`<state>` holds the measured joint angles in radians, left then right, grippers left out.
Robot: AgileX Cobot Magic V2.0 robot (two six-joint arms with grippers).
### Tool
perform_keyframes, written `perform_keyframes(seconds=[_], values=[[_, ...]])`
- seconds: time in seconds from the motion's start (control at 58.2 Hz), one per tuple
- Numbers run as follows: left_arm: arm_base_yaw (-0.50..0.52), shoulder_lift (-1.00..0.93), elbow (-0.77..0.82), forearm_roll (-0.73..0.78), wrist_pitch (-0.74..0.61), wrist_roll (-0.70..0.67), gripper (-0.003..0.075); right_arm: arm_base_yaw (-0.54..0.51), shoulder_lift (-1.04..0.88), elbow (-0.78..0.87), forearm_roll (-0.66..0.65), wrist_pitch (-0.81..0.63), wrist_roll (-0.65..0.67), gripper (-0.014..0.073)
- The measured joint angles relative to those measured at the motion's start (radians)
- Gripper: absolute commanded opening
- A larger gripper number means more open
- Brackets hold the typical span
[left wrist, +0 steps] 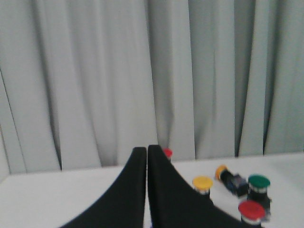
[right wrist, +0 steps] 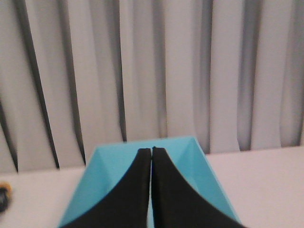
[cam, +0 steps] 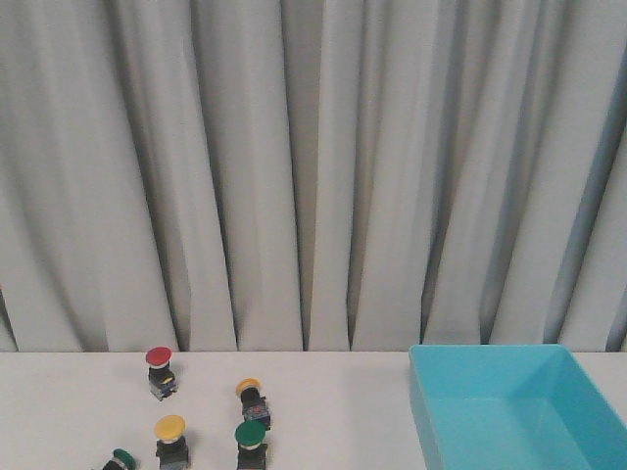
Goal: Pick red and yellow buttons and place in box
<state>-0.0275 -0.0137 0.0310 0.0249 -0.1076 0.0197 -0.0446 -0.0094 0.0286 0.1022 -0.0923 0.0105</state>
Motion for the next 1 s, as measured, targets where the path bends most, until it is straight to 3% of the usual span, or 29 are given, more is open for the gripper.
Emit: perform_keyframes(seconds=[0.172, 0.361, 0.447, 0.533, 0.67, 0.859, 0.997], values=[[0.0, 0.0, -0.019, 0.0, -0.209, -0.05, -0.0006, 0.0, 0.0, -0.033, 0.012, -0.287, 0.021, -0.0008], [0.0, 0.109, -0.263, 0.0, -0.267, -0.045, -0.0006, 0.0, 0.149, -0.308, -0.102, -0.369, 0.054, -0.0008], [0.0, 0.25, -0.445, 0.0, -0.2, -0.029, -0.0006, 0.0, 0.295, -0.478, -0.176, -0.323, 0.1, -0.0008], [-0.002, 0.415, -0.599, 0.0, -0.058, -0.027, -0.0006, 0.0, 0.445, -0.654, -0.251, -0.178, 0.163, -0.0008], [-0.021, 0.663, -0.774, 0.0, 0.167, -0.027, -0.0006, 0.0, 0.647, -0.79, -0.267, 0.033, 0.275, -0.0008], [-0.024, 0.853, -0.805, 0.0, 0.199, -0.027, -0.0006, 0.038, 0.789, -0.803, -0.267, 0.066, 0.306, -0.0008], [-0.024, 0.935, -0.806, 0.0, 0.189, -0.02, -0.0006, 0.171, 0.86, -0.805, -0.29, 0.101, 0.306, -0.0006]])
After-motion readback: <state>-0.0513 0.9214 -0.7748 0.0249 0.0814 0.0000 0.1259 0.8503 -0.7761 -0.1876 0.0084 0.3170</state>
